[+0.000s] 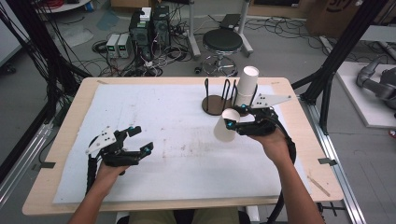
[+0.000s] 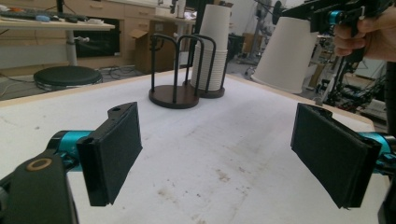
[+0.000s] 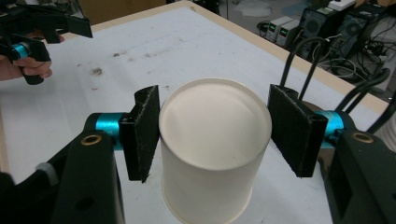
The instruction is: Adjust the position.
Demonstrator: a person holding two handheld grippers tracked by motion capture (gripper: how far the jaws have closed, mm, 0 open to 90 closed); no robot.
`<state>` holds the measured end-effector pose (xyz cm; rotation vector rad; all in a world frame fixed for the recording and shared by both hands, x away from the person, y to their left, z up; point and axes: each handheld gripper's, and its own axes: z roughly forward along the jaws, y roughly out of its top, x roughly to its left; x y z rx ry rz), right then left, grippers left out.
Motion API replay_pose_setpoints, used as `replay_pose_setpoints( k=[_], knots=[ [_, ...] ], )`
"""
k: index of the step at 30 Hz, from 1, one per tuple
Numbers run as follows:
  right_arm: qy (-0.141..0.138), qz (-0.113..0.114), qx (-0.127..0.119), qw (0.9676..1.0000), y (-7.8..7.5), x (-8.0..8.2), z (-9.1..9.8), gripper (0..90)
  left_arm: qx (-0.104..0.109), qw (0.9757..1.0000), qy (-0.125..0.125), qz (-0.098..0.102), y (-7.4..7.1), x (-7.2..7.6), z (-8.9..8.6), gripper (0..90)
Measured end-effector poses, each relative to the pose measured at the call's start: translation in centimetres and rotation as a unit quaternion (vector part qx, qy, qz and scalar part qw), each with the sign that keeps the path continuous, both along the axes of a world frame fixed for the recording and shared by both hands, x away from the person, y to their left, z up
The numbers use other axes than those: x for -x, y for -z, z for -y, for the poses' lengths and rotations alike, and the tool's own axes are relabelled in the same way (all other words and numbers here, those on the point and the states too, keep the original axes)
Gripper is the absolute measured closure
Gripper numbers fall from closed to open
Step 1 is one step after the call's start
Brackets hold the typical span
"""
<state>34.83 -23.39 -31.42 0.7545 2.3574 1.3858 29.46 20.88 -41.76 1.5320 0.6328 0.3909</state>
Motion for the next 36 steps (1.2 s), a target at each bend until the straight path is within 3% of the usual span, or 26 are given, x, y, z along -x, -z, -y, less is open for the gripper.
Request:
replay_pose_setpoints(
  k=[10,19,26,33,36],
  knots=[
    [-0.027,0.002,-0.004,0.9996,0.4,0.9,-2.0,37.8,-0.009,0.9995,0.030,0.009,-0.3,0.3,0.9,16.0],
    [-0.078,0.003,-0.003,0.9970,0.5,1.5,-4.5,37.7,-0.014,0.9976,0.067,0.015,-0.8,0.5,2.2,16.1],
    [-0.104,0.010,-0.001,0.9946,0.4,2.2,-5.6,37.7,-0.027,0.9949,0.095,0.019,-1.1,0.7,3.5,16.1],
    [-0.130,0.013,0.000,0.9914,0.4,2.9,-6.7,37.7,-0.041,0.9899,0.134,0.020,-1.1,0.8,5.3,16.0],
    [-0.143,0.010,-0.001,0.9897,0.5,3.2,-7.3,37.7,-0.042,0.9891,0.140,0.019,-1.1,0.5,5.9,16.1]
  ],
)
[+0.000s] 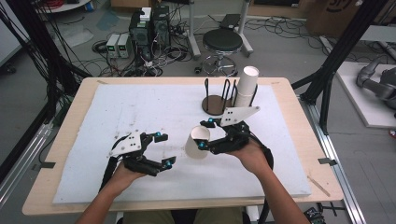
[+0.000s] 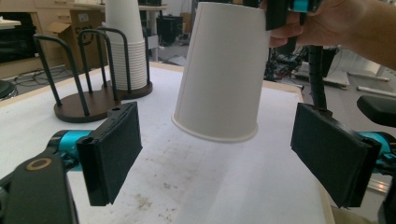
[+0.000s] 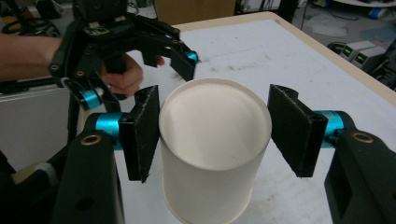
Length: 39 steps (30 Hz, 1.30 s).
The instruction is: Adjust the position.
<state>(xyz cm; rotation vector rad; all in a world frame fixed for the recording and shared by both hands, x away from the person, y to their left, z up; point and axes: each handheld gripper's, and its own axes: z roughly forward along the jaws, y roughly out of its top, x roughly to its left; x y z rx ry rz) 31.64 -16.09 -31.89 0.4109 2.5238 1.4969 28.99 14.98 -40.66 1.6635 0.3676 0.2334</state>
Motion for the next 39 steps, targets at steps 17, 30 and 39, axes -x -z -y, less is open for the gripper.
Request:
replay_pose_setpoints(
  k=[17,30,39],
  knots=[
    [-0.035,-0.008,-0.009,0.9993,-0.4,0.8,-0.9,37.7,-0.004,0.9988,0.050,0.002,0.0,-1.2,3.8,16.0],
    [-0.052,-0.020,-0.025,0.9981,-0.6,0.7,-1.1,37.7,-0.006,0.9976,0.068,-0.009,0.5,-1.4,4.7,16.1],
    [-0.050,-0.030,-0.033,0.9978,-0.5,0.6,-0.9,37.6,-0.020,0.9969,0.075,-0.012,0.4,-1.4,4.7,24.7]
  ],
)
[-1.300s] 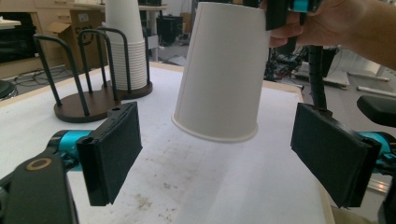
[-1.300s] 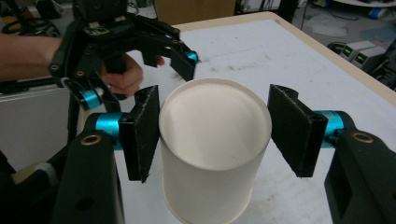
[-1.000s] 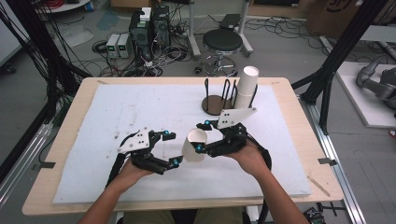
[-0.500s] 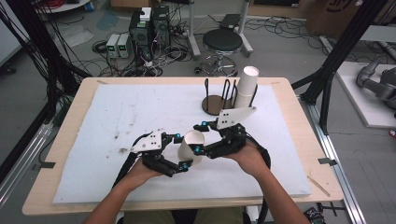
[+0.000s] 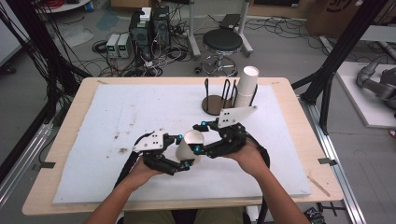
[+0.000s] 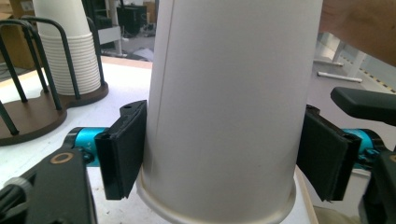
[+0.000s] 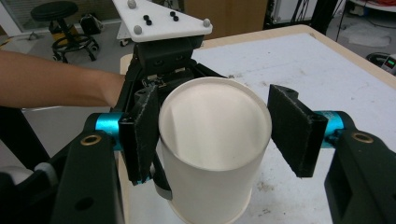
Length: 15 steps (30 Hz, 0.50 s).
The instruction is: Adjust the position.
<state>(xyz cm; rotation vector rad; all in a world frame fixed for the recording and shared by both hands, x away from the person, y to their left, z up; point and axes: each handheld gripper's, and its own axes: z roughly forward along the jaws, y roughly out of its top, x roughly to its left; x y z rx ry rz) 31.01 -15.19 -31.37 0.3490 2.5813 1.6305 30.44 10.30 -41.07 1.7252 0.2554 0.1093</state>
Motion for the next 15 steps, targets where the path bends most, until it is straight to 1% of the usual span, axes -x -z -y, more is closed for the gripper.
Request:
replay_pose_setpoints(
  k=[2,7,8,9,10,11,13,14,15],
  knots=[
    [0.001,-0.004,-0.002,1.0000,0.1,-0.1,0.0,37.5,-0.001,1.0000,0.001,-0.002,0.0,0.0,0.0,25.8],
    [0.003,-0.013,-0.004,0.9999,0.4,-0.2,0.1,36.6,-0.019,0.9998,0.002,-0.009,-0.3,0.0,-0.1,26.8],
    [0.004,-0.012,-0.005,0.9999,0.4,-0.2,0.2,35.2,-0.020,0.9997,0.000,-0.013,-0.4,0.0,-0.1,26.8],
    [0.007,-0.014,-0.004,0.9999,0.5,-0.2,0.2,30.2,-0.023,0.9996,-0.002,-0.014,-0.6,-0.1,-0.2,26.9],
    [0.023,-0.014,-0.003,0.9996,0.5,-0.2,0.2,21.6,-0.024,0.9996,-0.002,-0.018,-0.7,-0.2,-0.3,26.9],
    [0.034,-0.015,-0.001,0.9993,0.5,-0.2,0.3,20.0,-0.031,0.9993,-0.003,-0.019,-0.9,-0.2,-0.4,26.9],
    [0.034,-0.017,-0.004,0.9993,0.5,-0.3,0.5,20.0,-0.043,0.9989,-0.003,-0.019,-1.2,-0.3,-0.5,27.2],
    [0.035,-0.014,-0.007,0.9993,0.5,-0.3,0.9,20.0,-0.057,0.9982,-0.002,-0.018,-1.5,-0.4,-0.6,27.3],
    [0.035,-0.014,-0.007,0.9993,0.5,-0.3,0.9,20.0,-0.057,0.9982,-0.002,-0.018,-1.5,-0.4,-0.6,27.3]
  ],
)
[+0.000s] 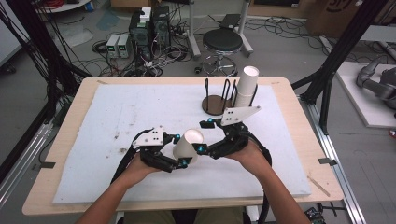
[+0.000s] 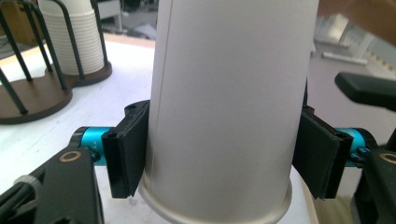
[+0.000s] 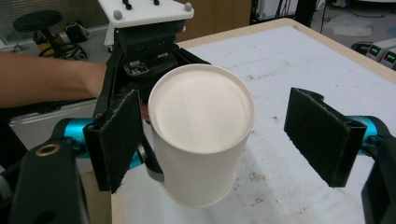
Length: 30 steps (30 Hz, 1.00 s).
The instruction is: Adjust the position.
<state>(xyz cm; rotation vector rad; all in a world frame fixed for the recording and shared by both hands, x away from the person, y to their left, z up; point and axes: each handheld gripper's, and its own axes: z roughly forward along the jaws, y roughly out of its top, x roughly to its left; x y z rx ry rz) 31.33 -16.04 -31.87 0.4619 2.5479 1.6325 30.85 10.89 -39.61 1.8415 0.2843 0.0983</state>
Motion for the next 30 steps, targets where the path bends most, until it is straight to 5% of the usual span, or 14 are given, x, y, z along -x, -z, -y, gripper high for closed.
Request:
replay_pose_setpoints(
  k=[5,11,17,21,30],
  knots=[
    [-0.002,0.011,0.013,0.9998,0.1,0.0,0.9,19.9,-0.058,0.9983,0.003,0.004,-0.9,-0.2,-0.2,27.3],
    [-0.011,0.013,0.030,0.9994,0.3,-0.1,1.5,19.9,-0.104,0.9945,0.008,0.008,-1.8,-0.4,-0.1,27.2],
    [-0.031,0.020,0.057,0.9977,0.4,-0.6,1.8,19.8,-0.160,0.9869,0.019,0.016,-2.5,-0.5,0.3,27.2],
    [-0.048,0.024,0.072,0.9959,0.1,-0.7,1.6,19.8,-0.181,0.9832,0.021,0.016,-2.9,-0.6,0.5,27.2],
    [-0.083,0.030,0.121,0.9887,0.1,-1.2,0.0,19.8,-0.200,0.9790,0.035,0.009,-3.0,-0.6,1.0,27.2]
  ],
)
